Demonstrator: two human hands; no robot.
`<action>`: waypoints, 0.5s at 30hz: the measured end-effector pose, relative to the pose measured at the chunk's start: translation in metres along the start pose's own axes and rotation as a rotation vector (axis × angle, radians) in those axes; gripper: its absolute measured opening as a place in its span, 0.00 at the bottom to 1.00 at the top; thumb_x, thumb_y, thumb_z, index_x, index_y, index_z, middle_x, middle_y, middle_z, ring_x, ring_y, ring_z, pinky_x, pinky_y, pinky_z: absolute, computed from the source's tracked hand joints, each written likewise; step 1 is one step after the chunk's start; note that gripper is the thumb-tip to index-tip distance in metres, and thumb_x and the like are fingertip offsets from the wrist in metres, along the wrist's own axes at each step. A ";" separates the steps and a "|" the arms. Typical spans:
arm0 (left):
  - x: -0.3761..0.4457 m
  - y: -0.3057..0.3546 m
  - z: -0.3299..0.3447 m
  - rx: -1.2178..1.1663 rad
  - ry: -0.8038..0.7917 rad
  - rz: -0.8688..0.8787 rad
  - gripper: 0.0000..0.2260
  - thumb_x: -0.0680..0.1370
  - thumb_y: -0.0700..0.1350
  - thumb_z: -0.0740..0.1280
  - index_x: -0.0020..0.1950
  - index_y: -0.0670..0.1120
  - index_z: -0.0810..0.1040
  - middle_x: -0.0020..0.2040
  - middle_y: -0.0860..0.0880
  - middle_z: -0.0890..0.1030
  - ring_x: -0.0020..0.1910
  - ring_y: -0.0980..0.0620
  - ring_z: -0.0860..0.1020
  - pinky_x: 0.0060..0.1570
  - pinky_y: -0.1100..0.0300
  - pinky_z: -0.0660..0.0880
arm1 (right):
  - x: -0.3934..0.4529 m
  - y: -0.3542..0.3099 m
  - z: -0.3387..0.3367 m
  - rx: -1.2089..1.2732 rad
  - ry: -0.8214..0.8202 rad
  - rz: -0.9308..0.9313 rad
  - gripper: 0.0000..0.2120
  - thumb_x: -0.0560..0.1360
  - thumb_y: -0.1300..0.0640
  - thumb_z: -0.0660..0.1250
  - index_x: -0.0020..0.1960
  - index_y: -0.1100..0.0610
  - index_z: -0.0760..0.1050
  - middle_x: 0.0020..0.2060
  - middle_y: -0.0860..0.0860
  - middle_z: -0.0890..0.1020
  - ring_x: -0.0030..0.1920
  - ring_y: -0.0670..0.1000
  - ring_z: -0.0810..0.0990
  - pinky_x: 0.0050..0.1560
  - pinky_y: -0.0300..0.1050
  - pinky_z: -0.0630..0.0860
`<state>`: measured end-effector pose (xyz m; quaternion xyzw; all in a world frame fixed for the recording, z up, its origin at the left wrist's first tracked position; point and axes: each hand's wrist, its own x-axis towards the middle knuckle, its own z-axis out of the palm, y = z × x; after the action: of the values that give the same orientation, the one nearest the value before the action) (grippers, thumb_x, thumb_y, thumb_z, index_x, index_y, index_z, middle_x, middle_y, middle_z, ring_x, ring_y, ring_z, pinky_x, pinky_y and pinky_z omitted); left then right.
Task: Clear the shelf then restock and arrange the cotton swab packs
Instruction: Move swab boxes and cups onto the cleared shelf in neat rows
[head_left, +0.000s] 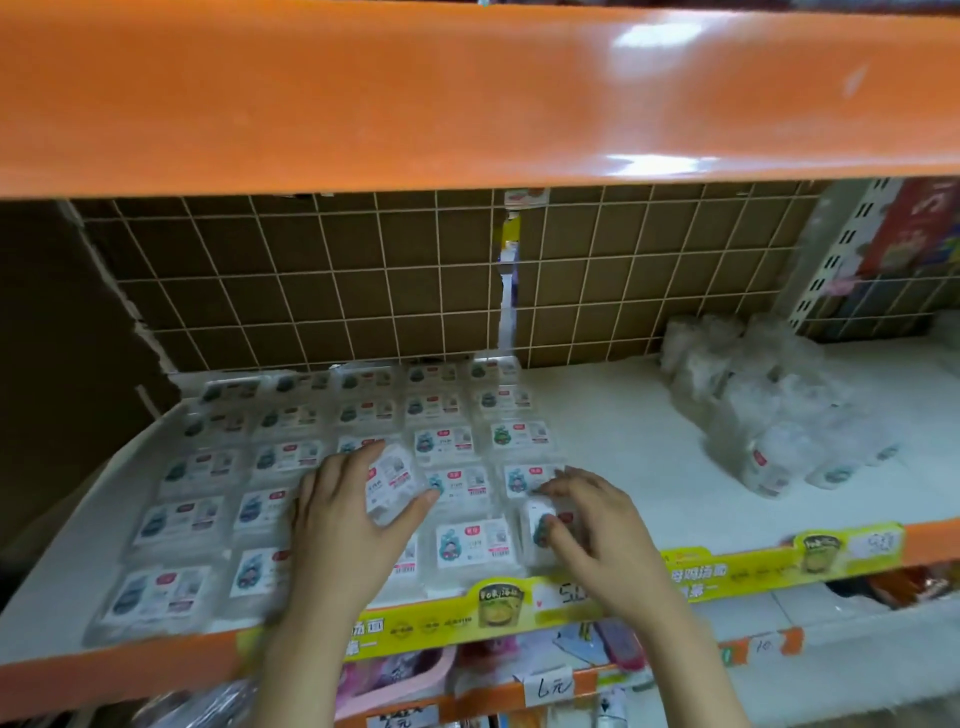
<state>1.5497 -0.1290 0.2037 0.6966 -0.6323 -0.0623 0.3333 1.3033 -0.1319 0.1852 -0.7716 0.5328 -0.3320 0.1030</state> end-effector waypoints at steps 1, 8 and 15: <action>0.001 0.000 0.002 -0.002 -0.003 0.006 0.36 0.65 0.71 0.57 0.64 0.49 0.74 0.58 0.47 0.76 0.58 0.44 0.71 0.57 0.49 0.69 | -0.002 0.001 0.002 -0.003 -0.001 -0.008 0.17 0.74 0.48 0.57 0.55 0.53 0.78 0.53 0.46 0.81 0.61 0.46 0.72 0.61 0.36 0.65; 0.003 -0.004 0.005 -0.033 -0.001 0.026 0.36 0.65 0.71 0.58 0.64 0.49 0.75 0.58 0.48 0.76 0.58 0.45 0.71 0.57 0.50 0.69 | 0.006 -0.003 0.010 -0.116 -0.063 0.052 0.26 0.78 0.43 0.46 0.65 0.52 0.74 0.66 0.46 0.73 0.73 0.46 0.56 0.71 0.48 0.50; 0.007 -0.009 0.002 -0.061 0.024 0.017 0.36 0.64 0.70 0.59 0.63 0.49 0.76 0.57 0.47 0.77 0.57 0.44 0.71 0.57 0.49 0.68 | 0.016 -0.017 0.004 -0.326 -0.240 0.164 0.41 0.69 0.39 0.29 0.74 0.49 0.60 0.74 0.44 0.61 0.76 0.46 0.47 0.73 0.46 0.40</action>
<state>1.5576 -0.1366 0.1998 0.6815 -0.6318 -0.0703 0.3625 1.3220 -0.1399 0.1970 -0.7661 0.6242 -0.1378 0.0661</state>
